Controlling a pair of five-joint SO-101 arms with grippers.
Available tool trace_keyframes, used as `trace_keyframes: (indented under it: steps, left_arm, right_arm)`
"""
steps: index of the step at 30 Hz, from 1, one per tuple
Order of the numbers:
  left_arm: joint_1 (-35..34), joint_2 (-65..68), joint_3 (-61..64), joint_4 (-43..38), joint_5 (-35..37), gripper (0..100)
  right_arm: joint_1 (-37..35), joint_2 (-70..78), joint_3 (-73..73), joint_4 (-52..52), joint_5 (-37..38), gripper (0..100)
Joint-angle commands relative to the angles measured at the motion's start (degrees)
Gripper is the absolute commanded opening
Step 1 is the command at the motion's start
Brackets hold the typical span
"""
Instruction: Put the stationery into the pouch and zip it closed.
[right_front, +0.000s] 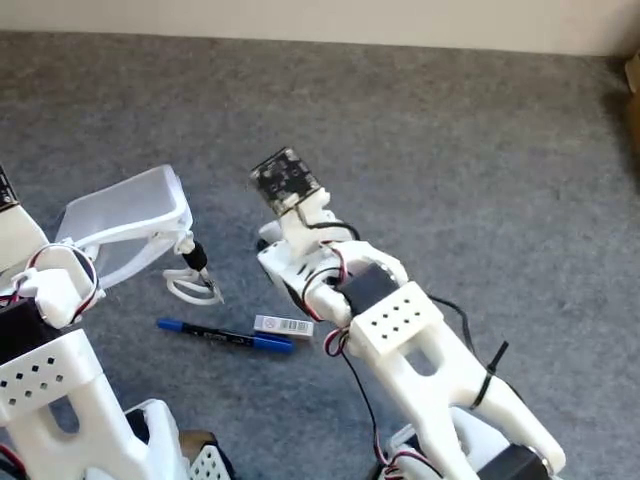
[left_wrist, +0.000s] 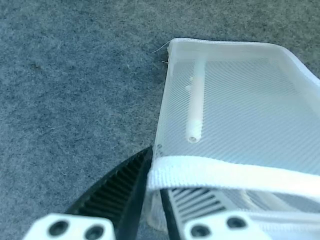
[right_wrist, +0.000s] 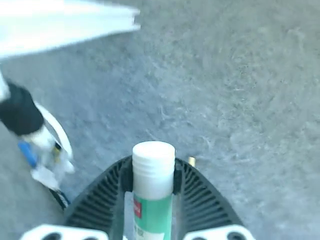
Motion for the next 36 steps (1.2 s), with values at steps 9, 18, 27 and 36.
trace_keyframes:
  steps: [9,18,27,36]
  left_arm:
    - [-0.48,-0.22,-1.19,-1.14,0.44,1]
    - [1.89,-0.22,-1.10,-0.88,0.35,1]
    - [5.85,-0.22,-1.10,-0.79,0.18,1]
    - [10.77,-0.22,-1.10,-0.79,-2.11,1]
  right_arm:
    - [-3.47,-7.52,1.71,-1.36,-5.63,0.5]
    - [-6.90,-22.02,8.40,-1.45,-5.63,0.9]
    - [-6.90,-30.11,10.59,-1.45,-5.63,0.9]
    - [-10.24,-35.38,10.95,-1.45,-5.27,0.9]
